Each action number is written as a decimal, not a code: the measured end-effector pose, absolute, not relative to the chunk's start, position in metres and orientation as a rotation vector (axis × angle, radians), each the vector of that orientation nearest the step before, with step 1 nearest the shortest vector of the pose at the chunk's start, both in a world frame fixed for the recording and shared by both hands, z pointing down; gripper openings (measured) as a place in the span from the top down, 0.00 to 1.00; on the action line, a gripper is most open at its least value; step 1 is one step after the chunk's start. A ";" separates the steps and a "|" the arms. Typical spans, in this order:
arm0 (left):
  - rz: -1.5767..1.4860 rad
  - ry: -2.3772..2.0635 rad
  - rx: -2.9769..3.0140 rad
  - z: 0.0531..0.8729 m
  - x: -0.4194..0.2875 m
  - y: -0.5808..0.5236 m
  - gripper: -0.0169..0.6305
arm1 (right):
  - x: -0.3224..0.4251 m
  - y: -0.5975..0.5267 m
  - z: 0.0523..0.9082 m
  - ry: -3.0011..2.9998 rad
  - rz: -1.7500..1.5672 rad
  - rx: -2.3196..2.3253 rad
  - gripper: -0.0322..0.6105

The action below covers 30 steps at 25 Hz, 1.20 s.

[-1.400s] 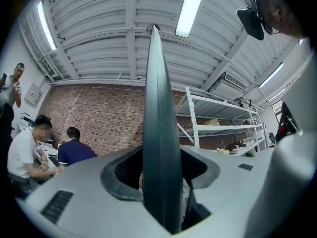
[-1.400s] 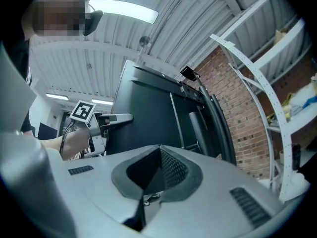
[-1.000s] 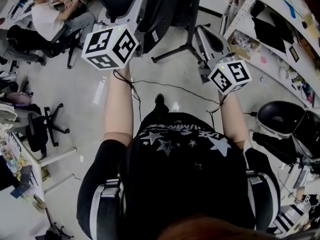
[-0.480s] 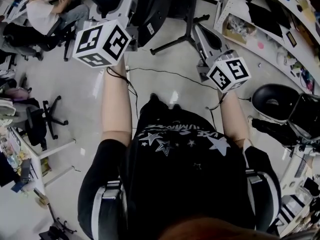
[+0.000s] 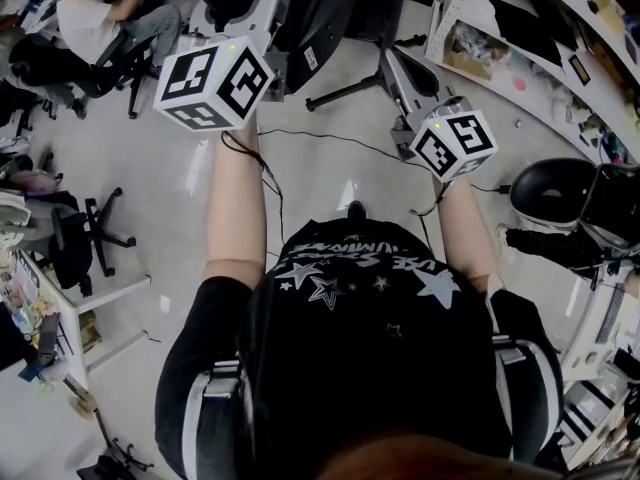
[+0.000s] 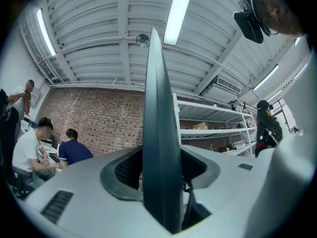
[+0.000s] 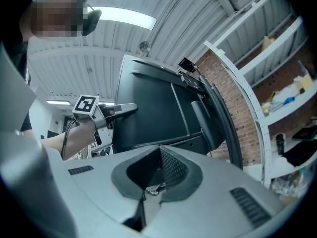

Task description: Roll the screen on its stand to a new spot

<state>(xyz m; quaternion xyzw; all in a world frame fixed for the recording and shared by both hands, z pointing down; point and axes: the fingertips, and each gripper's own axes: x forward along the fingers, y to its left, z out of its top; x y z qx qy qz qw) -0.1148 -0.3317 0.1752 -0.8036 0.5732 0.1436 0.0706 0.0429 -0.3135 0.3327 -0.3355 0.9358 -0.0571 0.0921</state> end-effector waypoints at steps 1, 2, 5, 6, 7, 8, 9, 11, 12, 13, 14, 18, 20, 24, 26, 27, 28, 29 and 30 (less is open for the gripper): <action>0.432 1.721 -2.422 0.175 -0.115 -0.327 0.61 | 0.041 -0.307 0.332 2.777 -0.170 -0.999 0.94; 0.431 1.716 -2.428 0.175 -0.116 -0.323 0.61 | 0.040 -0.301 0.331 2.779 -0.171 -1.005 0.94; 0.424 1.708 -2.432 0.174 -0.114 -0.307 0.61 | 0.040 -0.280 0.330 2.785 -0.176 -1.037 0.94; 0.423 1.708 -2.429 0.173 -0.112 -0.301 0.61 | 0.041 -0.273 0.330 2.781 -0.177 -1.046 0.94; 0.424 1.707 -2.426 0.172 -0.109 -0.296 0.61 | 0.043 -0.268 0.330 2.777 -0.180 -1.058 0.94; 0.427 1.707 -2.424 0.172 -0.107 -0.290 0.61 | 0.044 -0.262 0.331 2.773 -0.185 -1.071 0.94; 0.430 1.707 -2.423 0.172 -0.105 -0.285 0.61 | 0.045 -0.256 0.333 2.771 -0.190 -1.083 0.94; 0.433 1.710 -2.421 0.172 -0.106 -0.276 0.61 | 0.047 -0.244 0.336 2.771 -0.199 -1.100 0.94; 0.435 1.713 -2.420 0.173 -0.107 -0.272 0.62 | 0.047 -0.238 0.337 2.771 -0.202 -1.110 0.94; 0.436 1.717 -2.418 0.173 -0.108 -0.268 0.62 | 0.048 -0.233 0.338 2.771 -0.205 -1.120 0.94; 0.437 1.721 -2.416 0.174 -0.108 -0.264 0.62 | 0.050 -0.228 0.339 2.768 -0.209 -1.129 0.94; 0.437 1.728 -2.407 0.175 -0.109 -0.239 0.62 | 0.051 -0.199 0.342 2.766 -0.210 -1.151 0.94; 0.436 1.724 -2.406 0.174 -0.110 -0.224 0.62 | 0.050 -0.183 0.342 2.763 -0.208 -1.161 0.94; 0.453 1.710 -2.404 0.174 -0.108 -0.193 0.61 | 0.052 -0.155 0.343 2.751 -0.211 -1.181 0.94; 0.464 1.704 -2.401 0.175 -0.107 -0.180 0.61 | 0.050 -0.143 0.343 2.744 -0.211 -1.184 0.94; 0.467 1.703 -2.401 0.175 -0.107 -0.175 0.61 | 0.048 -0.137 0.343 2.744 -0.210 -1.184 0.94; 0.470 1.704 -2.400 0.176 -0.108 -0.171 0.61 | 0.046 -0.130 0.344 2.746 -0.209 -1.185 0.94; 0.472 1.707 -2.400 0.176 -0.108 -0.170 0.61 | 0.044 -0.124 0.344 2.749 -0.209 -1.187 0.94; 0.473 1.710 -2.401 0.177 -0.109 -0.171 0.62 | 0.044 -0.118 0.344 2.752 -0.210 -1.190 0.94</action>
